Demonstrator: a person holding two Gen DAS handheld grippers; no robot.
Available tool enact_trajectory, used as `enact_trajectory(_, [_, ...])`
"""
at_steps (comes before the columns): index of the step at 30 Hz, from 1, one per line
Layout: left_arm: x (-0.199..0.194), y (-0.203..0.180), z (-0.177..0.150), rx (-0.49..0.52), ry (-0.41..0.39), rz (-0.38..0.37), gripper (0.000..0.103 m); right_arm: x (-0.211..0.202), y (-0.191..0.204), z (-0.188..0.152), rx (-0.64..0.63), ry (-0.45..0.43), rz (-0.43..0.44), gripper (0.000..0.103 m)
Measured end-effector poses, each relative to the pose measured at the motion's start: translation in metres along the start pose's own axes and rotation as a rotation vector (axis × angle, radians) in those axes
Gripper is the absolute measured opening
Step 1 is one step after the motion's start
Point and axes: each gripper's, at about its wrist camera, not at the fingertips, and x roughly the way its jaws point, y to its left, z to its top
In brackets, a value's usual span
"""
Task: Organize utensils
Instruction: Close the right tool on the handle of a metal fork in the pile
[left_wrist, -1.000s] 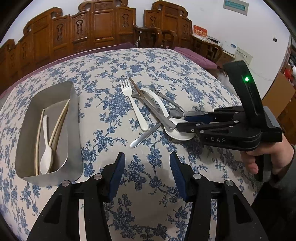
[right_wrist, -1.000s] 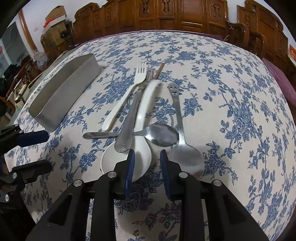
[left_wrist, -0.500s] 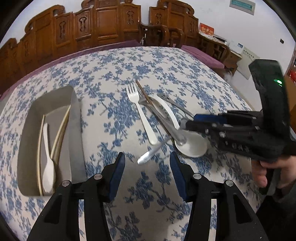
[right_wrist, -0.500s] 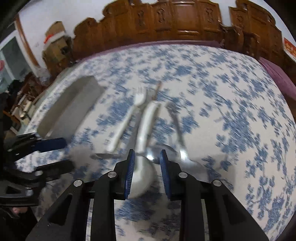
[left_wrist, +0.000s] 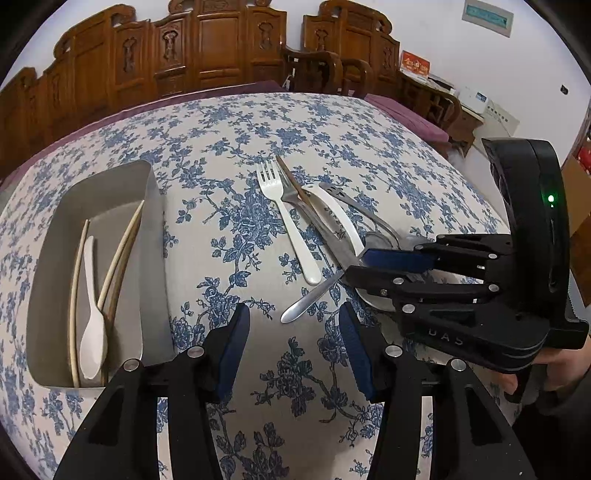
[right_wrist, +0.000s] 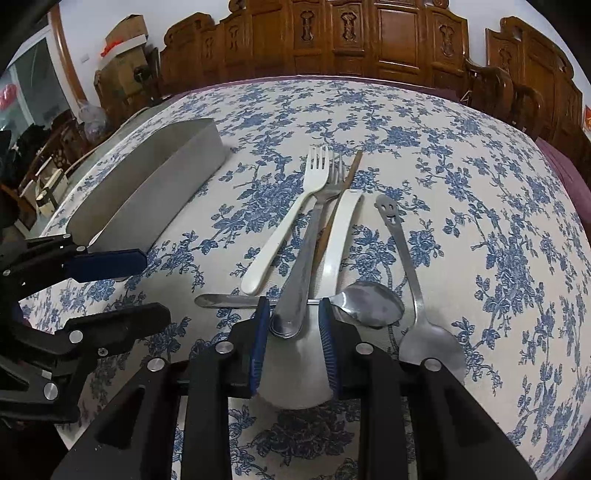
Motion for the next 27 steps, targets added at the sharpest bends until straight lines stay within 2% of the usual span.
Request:
enact_trajectory(7, [0.001, -0.001, -0.002, -0.001, 0.002, 0.002, 0.048, 0.005, -0.004, 0.003, 0.059, -0.003, 0.031, 0.021])
enact_trajectory(10, [0.0, -0.002, -0.001, 0.001, 0.0, 0.002, 0.048, 0.003, 0.001, 0.005, 0.023, -0.011, 0.009, 0.021])
enact_trajectory(16, [-0.003, -0.001, 0.0, -0.004, -0.008, -0.002, 0.048, 0.005, 0.003, 0.02, 0.017, -0.035, 0.029, 0.021])
enact_trajectory(23, [-0.006, -0.001, 0.0, -0.004, -0.012, -0.01, 0.048, 0.029, 0.004, 0.032, -0.025, 0.01, -0.054, 0.022])
enact_trajectory(27, [-0.006, 0.0, 0.0, -0.007, -0.012, -0.014, 0.048, 0.033, 0.003, 0.033, -0.044, 0.021, -0.1, 0.019])
